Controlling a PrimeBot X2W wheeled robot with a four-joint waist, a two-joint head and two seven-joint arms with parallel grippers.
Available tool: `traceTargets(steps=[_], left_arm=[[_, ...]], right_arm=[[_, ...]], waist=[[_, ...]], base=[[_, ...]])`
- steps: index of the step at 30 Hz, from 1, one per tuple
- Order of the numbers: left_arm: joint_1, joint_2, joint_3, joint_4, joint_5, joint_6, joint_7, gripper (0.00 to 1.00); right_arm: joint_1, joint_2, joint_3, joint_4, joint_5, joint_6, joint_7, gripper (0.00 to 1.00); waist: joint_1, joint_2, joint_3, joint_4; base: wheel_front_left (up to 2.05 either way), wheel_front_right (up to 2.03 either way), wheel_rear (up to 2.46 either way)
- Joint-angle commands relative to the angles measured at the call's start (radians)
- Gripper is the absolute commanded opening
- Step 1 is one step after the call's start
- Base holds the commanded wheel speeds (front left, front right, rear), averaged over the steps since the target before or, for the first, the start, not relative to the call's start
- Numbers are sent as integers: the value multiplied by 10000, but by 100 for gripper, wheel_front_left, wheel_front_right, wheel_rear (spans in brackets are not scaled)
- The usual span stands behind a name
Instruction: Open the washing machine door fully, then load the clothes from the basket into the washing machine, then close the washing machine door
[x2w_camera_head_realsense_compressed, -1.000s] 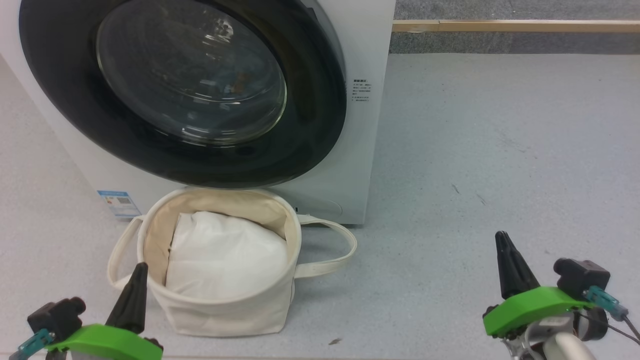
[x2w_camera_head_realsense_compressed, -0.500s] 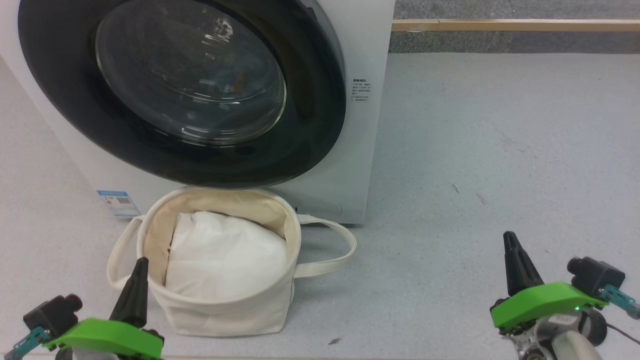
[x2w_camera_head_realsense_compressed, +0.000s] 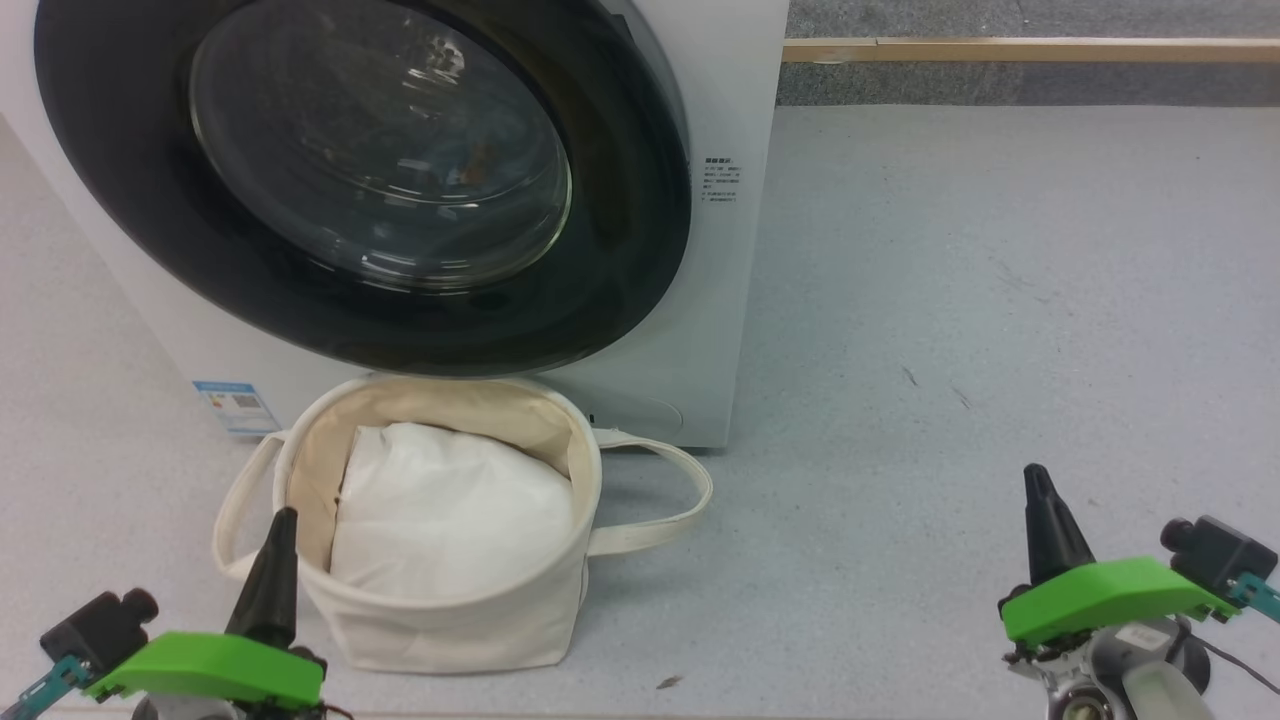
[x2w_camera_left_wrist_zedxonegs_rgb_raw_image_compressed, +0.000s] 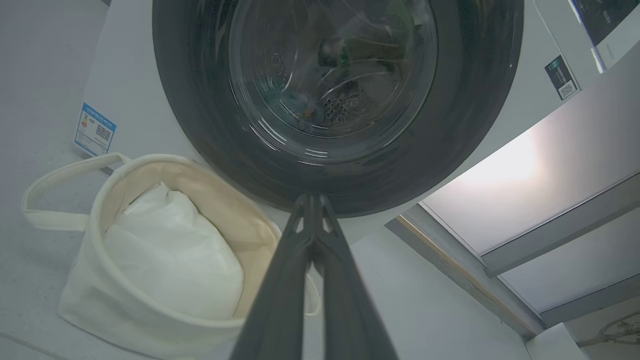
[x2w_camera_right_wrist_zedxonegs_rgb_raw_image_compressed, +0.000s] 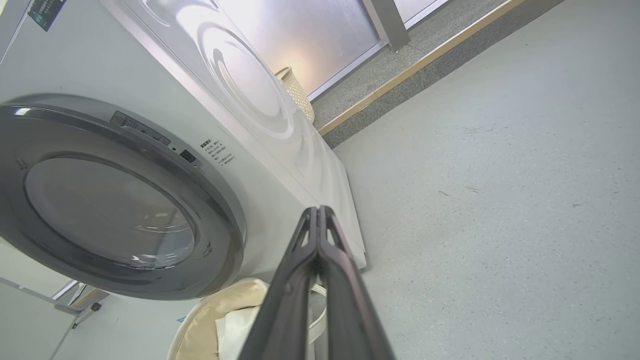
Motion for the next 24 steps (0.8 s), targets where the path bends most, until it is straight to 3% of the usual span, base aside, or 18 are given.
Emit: traceTargets(steps=[1,24], left_arm=[[-247,92,288,-432,-227,66,100,0],[-41,-369,753,-938,-1892,161,733,0]], right_arm=[[-330,17,-81,-392,287,-1,105,0],[-211,195,-553,-537,2433,-1,729,0]], waist=[[0,-1,0,-1],[0,-1,8,-18]], base=[[0,0,0],[0,0,0]])
